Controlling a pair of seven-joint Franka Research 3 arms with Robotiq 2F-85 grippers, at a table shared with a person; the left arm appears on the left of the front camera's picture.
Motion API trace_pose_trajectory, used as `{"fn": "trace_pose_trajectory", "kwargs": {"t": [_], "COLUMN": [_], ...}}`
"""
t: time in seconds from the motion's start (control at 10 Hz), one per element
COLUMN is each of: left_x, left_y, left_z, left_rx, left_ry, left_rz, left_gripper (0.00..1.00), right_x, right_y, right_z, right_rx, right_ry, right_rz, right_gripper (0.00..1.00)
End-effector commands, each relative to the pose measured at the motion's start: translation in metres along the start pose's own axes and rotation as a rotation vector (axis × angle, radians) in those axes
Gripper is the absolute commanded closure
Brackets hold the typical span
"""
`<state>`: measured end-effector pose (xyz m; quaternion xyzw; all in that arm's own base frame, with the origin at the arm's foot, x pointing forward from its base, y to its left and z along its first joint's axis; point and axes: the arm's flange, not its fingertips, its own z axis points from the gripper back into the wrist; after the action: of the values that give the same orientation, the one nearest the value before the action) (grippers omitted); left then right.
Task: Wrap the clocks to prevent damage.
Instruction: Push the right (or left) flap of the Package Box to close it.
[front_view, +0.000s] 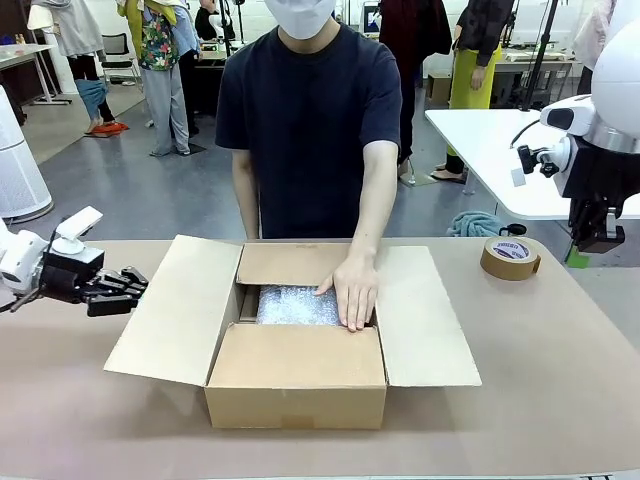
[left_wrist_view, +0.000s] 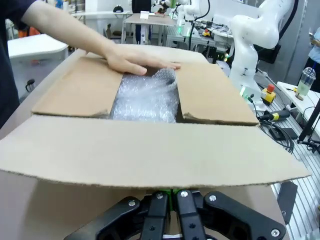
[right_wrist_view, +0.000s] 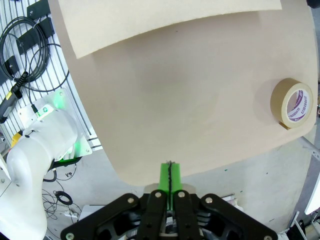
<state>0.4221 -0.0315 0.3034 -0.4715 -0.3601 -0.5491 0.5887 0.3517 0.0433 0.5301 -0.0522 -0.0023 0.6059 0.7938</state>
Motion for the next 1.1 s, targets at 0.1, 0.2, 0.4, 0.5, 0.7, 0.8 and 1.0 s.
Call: {"fn": "trace_pose_trajectory", "kwargs": {"t": [0.1, 0.2, 0.4, 0.5, 0.7, 0.8, 1.0], "left_x": [0.022, 0.033, 0.05, 0.055, 0.055, 0.054, 0.044], "left_y": [0.009, 0.011, 0.016, 0.018, 0.021, 0.027, 0.039], "left_z": [-0.037, -0.044, -0.057, -0.065, -0.085, -0.091, -0.099], "left_rx": [-0.004, 0.002, 0.0, -0.014, -0.038, -0.041, -0.004], "left_ry": [-0.033, -0.051, -0.066, -0.058, -0.028, -0.019, 0.005], "left_rz": [-0.131, -0.161, -0.202, -0.212, -0.217, -0.216, -0.209], "left_gripper": [1.0, 1.0, 1.0, 1.0, 1.0, 1.0, 1.0], "right_x": [0.0, 0.0, 0.0, 0.0, 0.0, 0.0, 0.0], "right_y": [0.001, 0.001, 0.001, 0.001, 0.001, 0.001, 0.001], "right_z": [-0.005, -0.005, -0.005, -0.005, -0.005, -0.005, -0.005], "right_rx": [0.002, 0.002, 0.002, 0.002, 0.002, 0.002, 0.002], "right_ry": [-0.03, -0.03, -0.03, -0.03, -0.03, -0.03, -0.03], "right_rz": [0.004, 0.004, 0.004, 0.004, 0.004, 0.004, 0.004], "right_gripper": [0.99, 0.99, 0.99, 0.99, 0.99, 0.99, 0.99]}}
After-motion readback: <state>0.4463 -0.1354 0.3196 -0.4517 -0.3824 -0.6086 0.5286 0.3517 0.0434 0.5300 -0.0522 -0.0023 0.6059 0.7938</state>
